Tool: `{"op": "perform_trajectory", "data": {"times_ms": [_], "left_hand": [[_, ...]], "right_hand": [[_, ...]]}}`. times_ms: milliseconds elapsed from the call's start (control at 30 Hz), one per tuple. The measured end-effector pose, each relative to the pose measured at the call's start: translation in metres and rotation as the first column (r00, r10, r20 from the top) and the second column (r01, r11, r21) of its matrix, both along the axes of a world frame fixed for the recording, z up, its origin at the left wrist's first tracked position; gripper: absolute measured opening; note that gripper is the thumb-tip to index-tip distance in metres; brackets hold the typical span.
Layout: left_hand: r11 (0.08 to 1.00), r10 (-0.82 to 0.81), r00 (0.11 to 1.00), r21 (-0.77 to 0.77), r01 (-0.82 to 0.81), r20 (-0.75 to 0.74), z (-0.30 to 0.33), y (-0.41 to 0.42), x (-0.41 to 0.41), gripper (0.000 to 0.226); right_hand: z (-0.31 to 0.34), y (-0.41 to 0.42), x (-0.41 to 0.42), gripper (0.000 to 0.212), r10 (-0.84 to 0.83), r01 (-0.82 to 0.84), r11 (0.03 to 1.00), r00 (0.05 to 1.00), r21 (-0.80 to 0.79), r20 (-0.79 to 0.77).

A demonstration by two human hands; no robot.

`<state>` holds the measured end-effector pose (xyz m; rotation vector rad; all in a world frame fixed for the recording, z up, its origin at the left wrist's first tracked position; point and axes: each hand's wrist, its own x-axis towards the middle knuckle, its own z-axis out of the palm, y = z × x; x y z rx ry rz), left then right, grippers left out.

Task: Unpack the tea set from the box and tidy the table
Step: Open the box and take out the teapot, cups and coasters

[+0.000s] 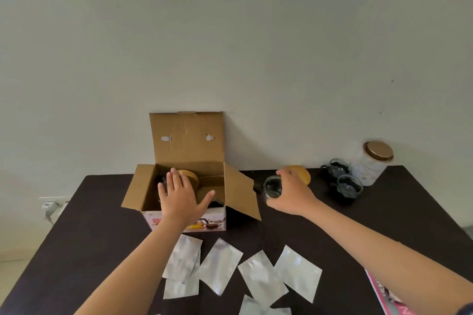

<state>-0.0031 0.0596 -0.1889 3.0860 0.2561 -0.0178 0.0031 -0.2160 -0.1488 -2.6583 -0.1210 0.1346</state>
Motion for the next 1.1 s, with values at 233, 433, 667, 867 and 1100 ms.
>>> {"op": "perform_trajectory", "data": {"times_ms": [233, 433, 667, 867, 1100], "left_hand": [[0.959, 0.256, 0.957, -0.089, -0.269, -0.139, -0.007, -0.048, -0.008, 0.133], [0.958, 0.265, 0.958, -0.084, -0.274, -0.109, -0.012, -0.055, -0.007, 0.132], [0.955, 0.279, 0.958, -0.081, -0.284, -0.068, -0.023, -0.056, -0.004, 0.130], [0.958, 0.274, 0.961, -0.074, -0.276, -0.039, -0.027, -0.054, -0.003, 0.129], [0.960, 0.265, 0.964, -0.087, -0.266, -0.030, -0.026, -0.053, -0.004, 0.128]], "right_hand": [[-0.041, -0.121, -0.017, 0.073, -0.210, 0.185, 0.971, 0.963, -0.152, -0.171], [-0.070, -0.196, -0.016, 0.078, -0.322, 0.318, 0.946, 0.914, -0.056, -0.248], [-0.086, -0.228, 0.006, 0.085, -0.394, 0.438, 0.891, 0.877, 0.119, -0.275], [-0.090, -0.228, 0.014, 0.102, -0.429, 0.500, 0.842, 0.849, 0.204, -0.309], [-0.090, -0.220, 0.009, 0.102, -0.434, 0.481, 0.864, 0.861, 0.150, -0.266]]}}
